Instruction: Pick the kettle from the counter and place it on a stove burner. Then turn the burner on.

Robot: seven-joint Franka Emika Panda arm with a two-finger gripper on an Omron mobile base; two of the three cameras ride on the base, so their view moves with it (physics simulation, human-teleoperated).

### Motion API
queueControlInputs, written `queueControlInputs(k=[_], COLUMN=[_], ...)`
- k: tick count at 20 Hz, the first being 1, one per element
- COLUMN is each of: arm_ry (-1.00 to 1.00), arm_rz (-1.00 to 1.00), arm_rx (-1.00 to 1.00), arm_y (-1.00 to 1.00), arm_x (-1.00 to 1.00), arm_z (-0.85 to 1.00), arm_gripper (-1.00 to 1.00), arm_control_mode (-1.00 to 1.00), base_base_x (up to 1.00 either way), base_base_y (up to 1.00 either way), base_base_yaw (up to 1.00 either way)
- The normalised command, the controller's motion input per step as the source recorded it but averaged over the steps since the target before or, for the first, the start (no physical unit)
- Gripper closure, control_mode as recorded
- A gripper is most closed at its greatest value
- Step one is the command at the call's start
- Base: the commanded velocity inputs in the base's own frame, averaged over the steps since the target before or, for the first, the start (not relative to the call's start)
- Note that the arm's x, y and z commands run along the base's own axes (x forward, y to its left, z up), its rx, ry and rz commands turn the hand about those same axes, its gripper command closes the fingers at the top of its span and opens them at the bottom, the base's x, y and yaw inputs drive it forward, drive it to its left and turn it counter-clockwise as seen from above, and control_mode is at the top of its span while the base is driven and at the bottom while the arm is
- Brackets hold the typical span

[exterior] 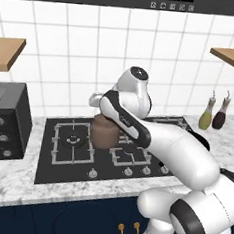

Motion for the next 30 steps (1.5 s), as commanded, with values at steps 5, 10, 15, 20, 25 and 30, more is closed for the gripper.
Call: queueControlInputs(k=[5,10,15,20,25,30], arm_ry=[-0.01,0.00,0.00,-0.03,-0.03,-0.03], arm_rz=[0.02,0.07,0.08,0.02,0.00,0.00], arm_rx=[-0.01,0.00,0.00,0.00,0.00,0.00], arm_y=[0.54,0.60,0.40,0.03,0.01,0.15], arm_x=[0.65,0.29,0.02,0.01,0.05,0.45], arm_z=[-0.01,-0.16,-0.25,-0.47,-0.37,0.03], arm_gripper=[1.00,1.00,1.00,1.00,1.00,1.00], arm_control_mode=[-1.00,-1.00,-1.00,-1.00,-1.00,-1.00], base_base_x=[0.00,0.00,0.00,0.00,0.00,0.00], base_base_y=[0.00,0.00,0.00,0.00,0.00,0.00], base_base_yaw=[0.00,0.00,0.00,0.00,0.00,0.00])
